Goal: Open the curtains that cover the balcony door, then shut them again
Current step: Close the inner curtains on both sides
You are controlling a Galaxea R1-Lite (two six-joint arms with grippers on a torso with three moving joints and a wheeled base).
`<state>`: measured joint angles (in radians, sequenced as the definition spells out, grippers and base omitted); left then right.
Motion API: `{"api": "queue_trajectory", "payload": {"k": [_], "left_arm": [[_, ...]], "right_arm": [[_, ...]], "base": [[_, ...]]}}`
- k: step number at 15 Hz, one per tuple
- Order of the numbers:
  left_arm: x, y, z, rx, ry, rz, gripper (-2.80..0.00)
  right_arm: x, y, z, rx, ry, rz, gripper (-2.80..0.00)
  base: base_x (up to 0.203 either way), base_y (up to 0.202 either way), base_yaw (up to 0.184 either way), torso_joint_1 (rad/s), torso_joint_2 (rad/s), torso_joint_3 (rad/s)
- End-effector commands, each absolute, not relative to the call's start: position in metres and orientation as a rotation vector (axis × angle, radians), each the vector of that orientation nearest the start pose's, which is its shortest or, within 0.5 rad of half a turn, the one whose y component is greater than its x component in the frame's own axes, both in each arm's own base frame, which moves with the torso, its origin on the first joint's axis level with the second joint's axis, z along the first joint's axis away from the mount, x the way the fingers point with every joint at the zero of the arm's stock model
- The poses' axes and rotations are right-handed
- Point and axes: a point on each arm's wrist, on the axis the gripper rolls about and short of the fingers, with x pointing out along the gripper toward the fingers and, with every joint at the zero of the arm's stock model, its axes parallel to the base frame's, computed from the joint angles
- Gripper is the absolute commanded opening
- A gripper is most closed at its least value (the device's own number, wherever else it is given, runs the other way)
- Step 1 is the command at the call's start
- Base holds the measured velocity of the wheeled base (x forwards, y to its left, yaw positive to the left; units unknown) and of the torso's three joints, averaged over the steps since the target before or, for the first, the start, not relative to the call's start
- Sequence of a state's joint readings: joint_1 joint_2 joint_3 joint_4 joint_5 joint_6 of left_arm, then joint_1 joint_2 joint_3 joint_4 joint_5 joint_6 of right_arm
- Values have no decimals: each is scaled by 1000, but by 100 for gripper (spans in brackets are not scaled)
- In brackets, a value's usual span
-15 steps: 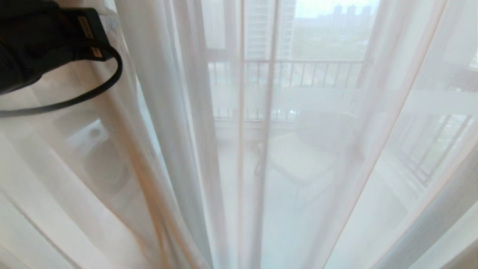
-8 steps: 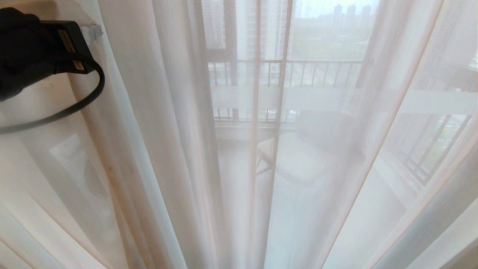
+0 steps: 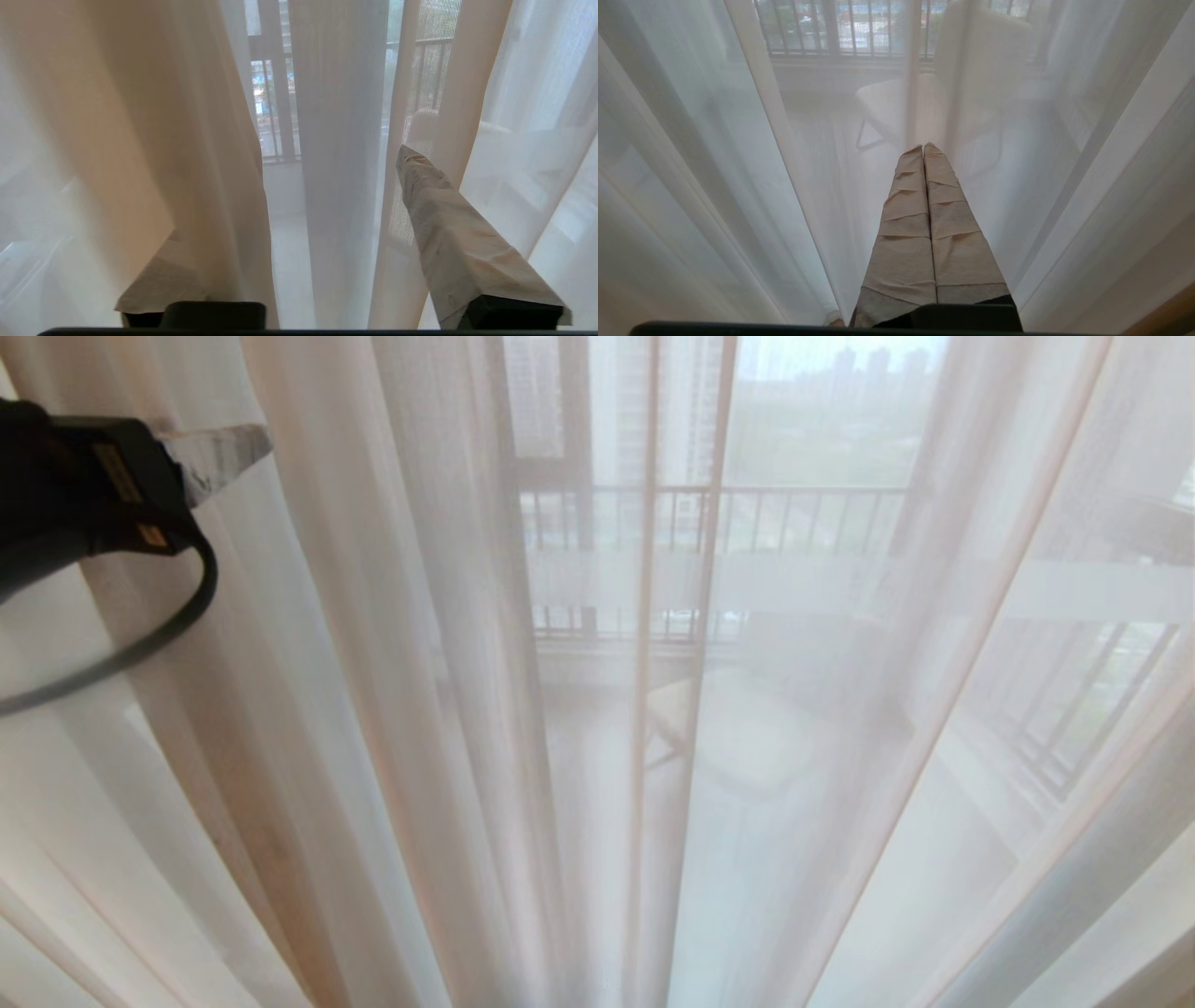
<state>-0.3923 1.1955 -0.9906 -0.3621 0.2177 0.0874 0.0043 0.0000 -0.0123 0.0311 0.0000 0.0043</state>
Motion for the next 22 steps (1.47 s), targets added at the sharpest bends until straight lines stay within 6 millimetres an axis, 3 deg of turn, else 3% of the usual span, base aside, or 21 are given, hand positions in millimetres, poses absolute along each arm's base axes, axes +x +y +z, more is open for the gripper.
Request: {"api": "queue_trajectory", "payload": {"k": [1,10,14,15,19,22], "left_arm": [[140,-53,332,28,-191,-165,0],[46,-14,300,13,-229,-163,0],[28,-6,289,20,-200,-162,0],[27,-6,288,19,-204,-166,-280],[22,-4,288,15,-219,-167,-280],[5,3,284,4,-240,-148,-280]], "right_arm": [[-24,0,76,5,20,5,-280],[-24,0,76,4,19,5,-280],[-24,0,76,4,20,5,-280],[-24,0,76,5,20,5,-280],[-24,0,76,4,19,5,-280],[-24,0,76,5,19,5,-280]], "base": [[0,0,0,0,0,0],[0,0,0,0,0,0],[0,0,0,0,0,0],[0,0,0,0,0,0],[0,0,0,0,0,0],[0,0,0,0,0,0]]}}
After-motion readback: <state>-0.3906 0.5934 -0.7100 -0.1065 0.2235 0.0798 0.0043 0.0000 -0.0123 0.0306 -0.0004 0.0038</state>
